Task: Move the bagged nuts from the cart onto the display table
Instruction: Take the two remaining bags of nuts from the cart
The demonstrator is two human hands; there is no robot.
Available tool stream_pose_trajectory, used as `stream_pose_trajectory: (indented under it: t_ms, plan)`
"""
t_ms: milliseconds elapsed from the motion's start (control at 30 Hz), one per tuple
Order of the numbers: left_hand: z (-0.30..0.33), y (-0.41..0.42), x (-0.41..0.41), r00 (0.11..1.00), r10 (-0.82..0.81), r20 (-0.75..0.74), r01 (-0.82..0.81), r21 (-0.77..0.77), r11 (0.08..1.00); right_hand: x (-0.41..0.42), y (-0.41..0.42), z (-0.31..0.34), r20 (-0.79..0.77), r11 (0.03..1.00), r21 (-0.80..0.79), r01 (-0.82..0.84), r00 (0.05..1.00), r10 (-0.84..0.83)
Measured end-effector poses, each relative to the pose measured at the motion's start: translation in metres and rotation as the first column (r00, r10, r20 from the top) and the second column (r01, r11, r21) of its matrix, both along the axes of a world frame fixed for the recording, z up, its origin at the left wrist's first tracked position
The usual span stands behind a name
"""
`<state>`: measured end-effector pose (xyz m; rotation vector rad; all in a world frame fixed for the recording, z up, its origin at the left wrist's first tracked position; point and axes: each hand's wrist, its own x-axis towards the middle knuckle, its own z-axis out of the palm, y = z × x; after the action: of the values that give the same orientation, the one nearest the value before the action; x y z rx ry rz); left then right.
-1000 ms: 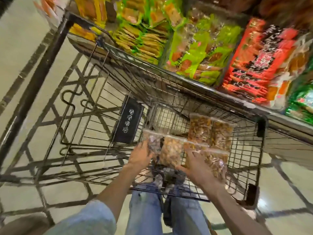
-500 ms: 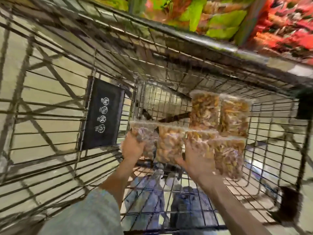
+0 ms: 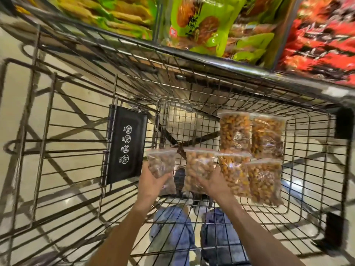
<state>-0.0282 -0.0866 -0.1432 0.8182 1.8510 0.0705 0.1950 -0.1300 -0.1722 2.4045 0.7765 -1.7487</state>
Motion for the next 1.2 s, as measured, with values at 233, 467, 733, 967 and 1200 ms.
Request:
stream_pose_trajectory:
  t_ms: [233, 467, 733, 967, 1200]
  plan:
    - [-0.002, -0.004, -0.012, 0.994, 0.039, 0.098, -0.036, -0.026, 0.999, -0.035, 0.015, -0.007, 0.243, 0.998, -0.015, 0.054, 0.969, -0.049]
    - [0.011, 0.001, -0.017, 0.956, 0.188, 0.225, -0.162, -0.128, 0.978, -0.021, 0.007, -0.027, -0.056, 0.961, 0.043, 0.275, 0.961, -0.272]
    - [0.074, 0.011, -0.002, 0.944, 0.137, 0.3, -0.111, -0.102, 0.989, 0.021, -0.002, 0.066, -0.346, 0.925, 0.068, 0.373, 0.879, -0.329]
    - [0.139, -0.006, 0.022, 0.911, 0.045, 0.41, -0.032, -0.04, 0.999, 0.063, -0.044, 0.167, -0.469, 0.855, 0.132, 0.502, 0.791, -0.392]
    - [0.259, -0.027, 0.084, 0.79, -0.125, 0.6, 0.083, 0.098, 0.992, 0.105, -0.115, 0.28, -0.602, 0.695, 0.205, 0.689, 0.649, -0.466]
